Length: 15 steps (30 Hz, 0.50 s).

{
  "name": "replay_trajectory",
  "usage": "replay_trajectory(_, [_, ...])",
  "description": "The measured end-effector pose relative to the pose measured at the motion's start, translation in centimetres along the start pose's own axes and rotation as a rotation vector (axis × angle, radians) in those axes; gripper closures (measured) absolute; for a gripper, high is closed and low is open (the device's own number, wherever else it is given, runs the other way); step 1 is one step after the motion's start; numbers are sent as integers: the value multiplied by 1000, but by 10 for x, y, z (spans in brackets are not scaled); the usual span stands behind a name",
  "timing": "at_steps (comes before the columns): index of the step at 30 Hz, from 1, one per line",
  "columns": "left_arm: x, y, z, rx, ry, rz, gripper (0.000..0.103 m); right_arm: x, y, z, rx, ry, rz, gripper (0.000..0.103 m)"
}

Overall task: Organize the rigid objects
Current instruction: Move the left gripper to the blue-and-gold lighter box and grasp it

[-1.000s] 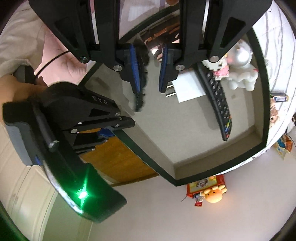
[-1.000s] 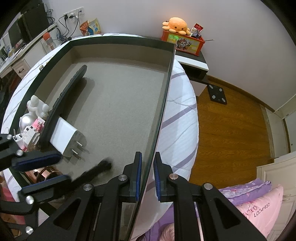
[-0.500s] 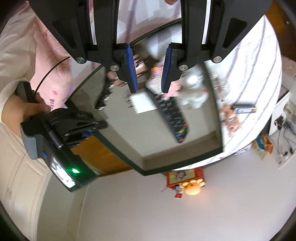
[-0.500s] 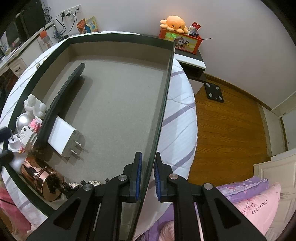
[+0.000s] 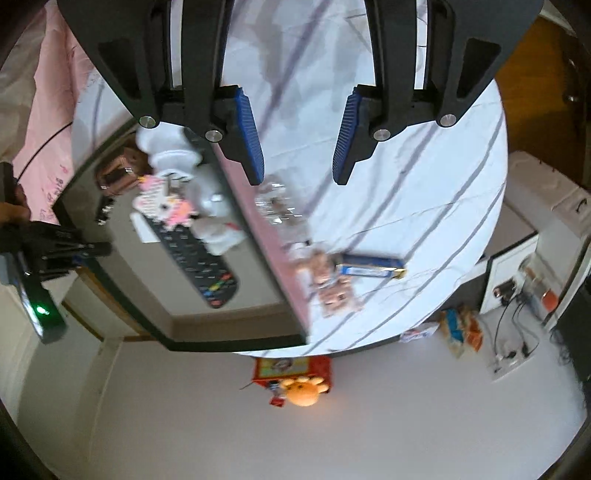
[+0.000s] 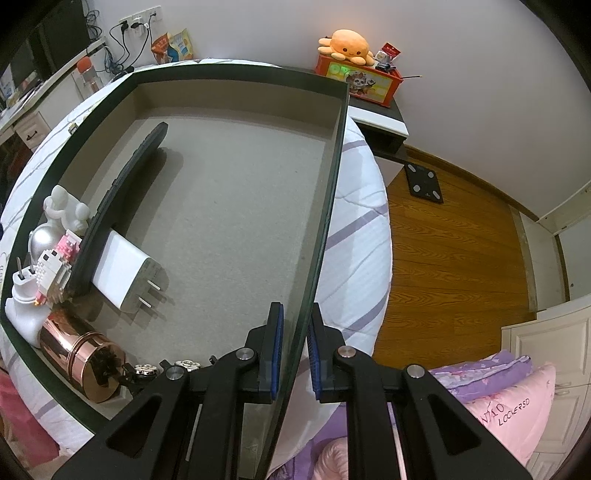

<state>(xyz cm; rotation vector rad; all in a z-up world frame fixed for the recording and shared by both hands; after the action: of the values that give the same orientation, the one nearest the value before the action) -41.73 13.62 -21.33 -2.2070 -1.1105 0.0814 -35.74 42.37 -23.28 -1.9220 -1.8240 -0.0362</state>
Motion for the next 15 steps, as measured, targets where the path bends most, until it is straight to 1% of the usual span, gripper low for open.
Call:
replay_trajectory(3, [-17,0,3,-4,0,-24,61,-1,0,0,0,5,-3,89])
replay_trajectory(6, [-35,-3,4,-5,-19,-48,60,-2,1,-1,2,12,-7,89])
replay_trajectory(10, [-53,-10,13,3,12,-99,59,-1,4,1,6,13,-9,89])
replay_trajectory(13, [-59,-17,23,5,20,-121,58,0,6,3,11,16,-12,89])
replay_trajectory(15, [-63,-24,33,2,40,-137,57,1,7,4,15,17,-14,89])
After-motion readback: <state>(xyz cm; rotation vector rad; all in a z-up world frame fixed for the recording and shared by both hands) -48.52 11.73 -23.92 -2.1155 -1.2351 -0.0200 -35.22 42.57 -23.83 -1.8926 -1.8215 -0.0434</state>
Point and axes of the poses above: each gripper's, at about its wrist camera, not at the fingertips, and z roughly the way its jaws point, x to its right, y to its underside, the point moved 6 cm from there along z, roughly the way its jaws point, and after that the axes turned 14 degrees about y, right-handed, at the moved point
